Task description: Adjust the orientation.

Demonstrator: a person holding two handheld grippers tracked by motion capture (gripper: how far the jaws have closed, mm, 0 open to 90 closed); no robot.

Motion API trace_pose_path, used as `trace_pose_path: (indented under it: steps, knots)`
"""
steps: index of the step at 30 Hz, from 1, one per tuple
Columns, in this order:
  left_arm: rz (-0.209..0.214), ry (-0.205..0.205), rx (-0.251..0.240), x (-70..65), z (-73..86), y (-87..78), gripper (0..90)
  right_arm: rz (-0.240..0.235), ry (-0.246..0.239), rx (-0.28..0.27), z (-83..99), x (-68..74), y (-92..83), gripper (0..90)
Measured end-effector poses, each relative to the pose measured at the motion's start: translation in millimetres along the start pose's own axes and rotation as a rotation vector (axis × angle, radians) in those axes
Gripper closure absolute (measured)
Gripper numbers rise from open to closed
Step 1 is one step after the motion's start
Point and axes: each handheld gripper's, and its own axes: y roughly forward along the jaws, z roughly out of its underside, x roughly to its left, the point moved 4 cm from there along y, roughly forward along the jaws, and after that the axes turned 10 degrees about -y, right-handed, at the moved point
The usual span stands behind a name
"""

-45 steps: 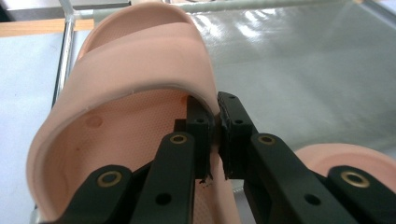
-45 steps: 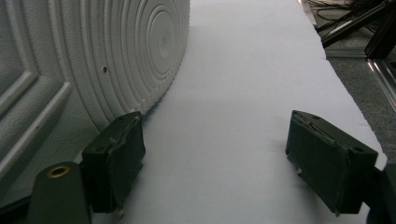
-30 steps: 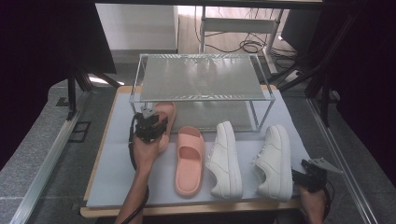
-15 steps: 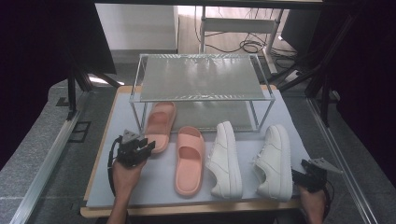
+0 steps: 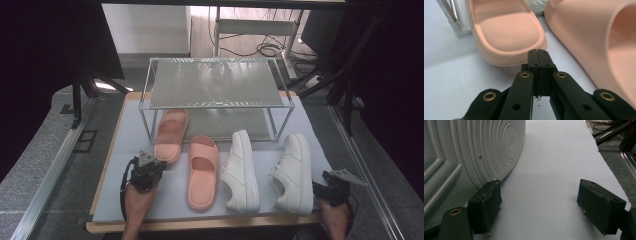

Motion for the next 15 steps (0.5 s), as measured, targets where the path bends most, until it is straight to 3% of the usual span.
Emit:
trace_pose_path:
  steps: [11,15]
  knots:
    - [-0.021,0.016,-0.004,-0.9,-10.9,21.7,89.9,0.001,0.0,0.0,0.0,0.0,0.0,19.4]
    - [-0.021,-0.003,-0.026,4.2,-14.8,29.0,89.9,0.001,0.0,0.0,0.0,0.1,0.0,19.4]
